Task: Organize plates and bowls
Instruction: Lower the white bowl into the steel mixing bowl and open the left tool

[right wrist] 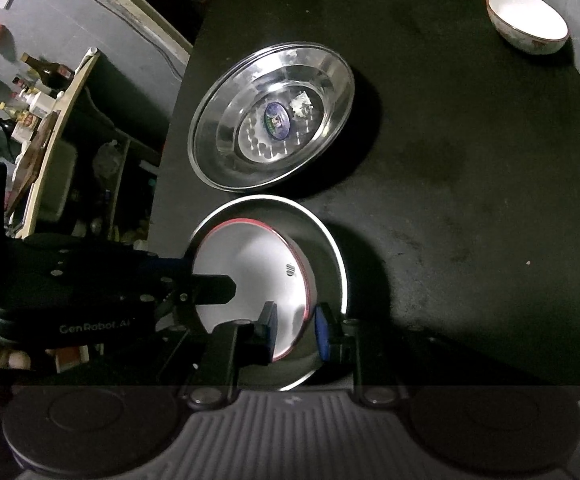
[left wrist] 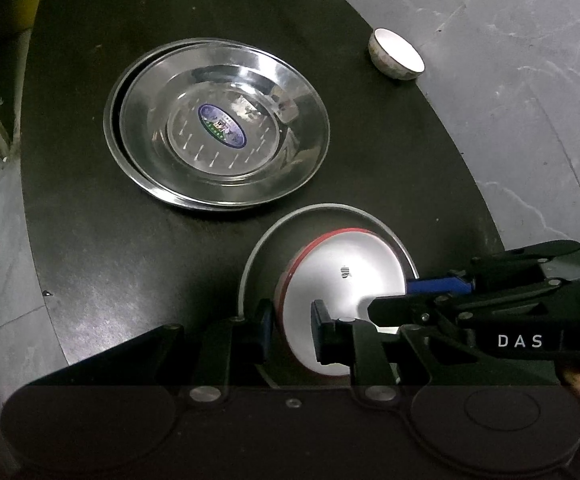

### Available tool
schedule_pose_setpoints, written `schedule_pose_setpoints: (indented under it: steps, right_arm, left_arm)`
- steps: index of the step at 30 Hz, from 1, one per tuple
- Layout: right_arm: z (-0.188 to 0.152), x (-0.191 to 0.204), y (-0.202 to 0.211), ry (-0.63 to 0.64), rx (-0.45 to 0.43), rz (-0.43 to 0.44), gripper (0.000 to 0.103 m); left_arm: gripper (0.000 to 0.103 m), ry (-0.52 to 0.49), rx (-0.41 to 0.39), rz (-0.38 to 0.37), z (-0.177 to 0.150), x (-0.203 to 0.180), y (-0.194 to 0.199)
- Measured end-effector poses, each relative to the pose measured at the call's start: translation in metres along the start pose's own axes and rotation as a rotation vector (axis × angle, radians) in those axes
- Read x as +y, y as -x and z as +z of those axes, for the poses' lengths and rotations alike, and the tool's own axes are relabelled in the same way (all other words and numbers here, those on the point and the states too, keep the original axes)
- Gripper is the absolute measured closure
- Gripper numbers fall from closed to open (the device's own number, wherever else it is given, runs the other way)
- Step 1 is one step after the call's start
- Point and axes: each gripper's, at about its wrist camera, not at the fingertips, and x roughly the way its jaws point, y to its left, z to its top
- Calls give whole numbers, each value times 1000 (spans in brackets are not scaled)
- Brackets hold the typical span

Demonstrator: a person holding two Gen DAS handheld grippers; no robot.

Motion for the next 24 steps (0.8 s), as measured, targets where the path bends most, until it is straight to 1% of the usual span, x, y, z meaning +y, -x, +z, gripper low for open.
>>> schedule_pose_setpoints:
  steps: [6, 8, 11, 18, 24]
  right_arm:
    - [1, -2, -2, -1, 5, 8, 79]
    - [2, -2, -3, 2, 5, 11, 77]
    - [1, -2, -2, 5, 3, 14, 75]
    - [0, -4, 0, 2, -8, 18, 75]
    - [-1, -6, 4, -4, -21, 22, 75]
  left_arm:
    - [83, 4, -3, 6, 0, 0, 0]
    - [82, 5, -4, 9, 0, 0, 0]
    - [79, 3, -14, 14, -1, -1, 4]
    - [79, -1, -13, 18, -1, -1, 4]
    - [73, -13, -28, 22, -2, -4, 6]
